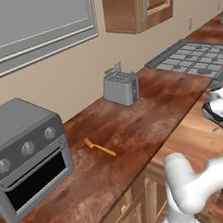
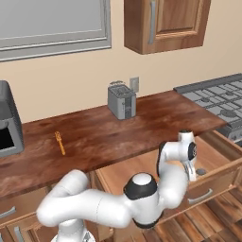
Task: Organize the utensils by type. Pick up the wooden spoons from the counter and place them in the open cabinet. Then pick up the metallic utensils from the counter and place them in the open drawer.
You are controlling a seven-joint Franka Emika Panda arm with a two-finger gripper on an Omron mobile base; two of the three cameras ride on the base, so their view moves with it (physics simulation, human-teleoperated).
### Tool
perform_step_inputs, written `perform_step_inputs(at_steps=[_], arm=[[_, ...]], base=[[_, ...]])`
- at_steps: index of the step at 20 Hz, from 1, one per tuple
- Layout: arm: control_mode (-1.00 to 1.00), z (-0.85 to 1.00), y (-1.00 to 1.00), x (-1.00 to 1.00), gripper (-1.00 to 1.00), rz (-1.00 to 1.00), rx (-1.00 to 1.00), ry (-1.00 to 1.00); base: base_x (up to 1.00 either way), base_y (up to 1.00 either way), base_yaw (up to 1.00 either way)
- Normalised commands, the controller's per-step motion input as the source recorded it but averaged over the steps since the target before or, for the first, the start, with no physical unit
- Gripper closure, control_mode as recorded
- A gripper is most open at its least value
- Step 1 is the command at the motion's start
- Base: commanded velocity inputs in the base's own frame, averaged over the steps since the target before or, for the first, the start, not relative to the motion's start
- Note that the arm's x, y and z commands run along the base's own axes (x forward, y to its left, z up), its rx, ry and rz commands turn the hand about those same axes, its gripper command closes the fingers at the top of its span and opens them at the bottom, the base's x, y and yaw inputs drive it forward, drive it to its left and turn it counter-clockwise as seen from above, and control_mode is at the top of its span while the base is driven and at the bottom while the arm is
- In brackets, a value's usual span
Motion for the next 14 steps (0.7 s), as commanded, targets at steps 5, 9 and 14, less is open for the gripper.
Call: perform_step_inputs(at_steps=[5, 9, 14], arm=[[-1.0, -0.72, -1.0, -0.48, 1.0, -0.2, 0.12, 0.14], [-1.0, -0.74, -1.0, -0.47, 1.0, -0.2, 0.11, 0.11], [-1.0, 0.46, -0.47, -0.53, 1.0, -0.06, 0.04, -0.1]], base=[[0.0, 0.0, 0.0], [0.0, 0.0, 0.0], [0.0, 0.0, 0.0]])
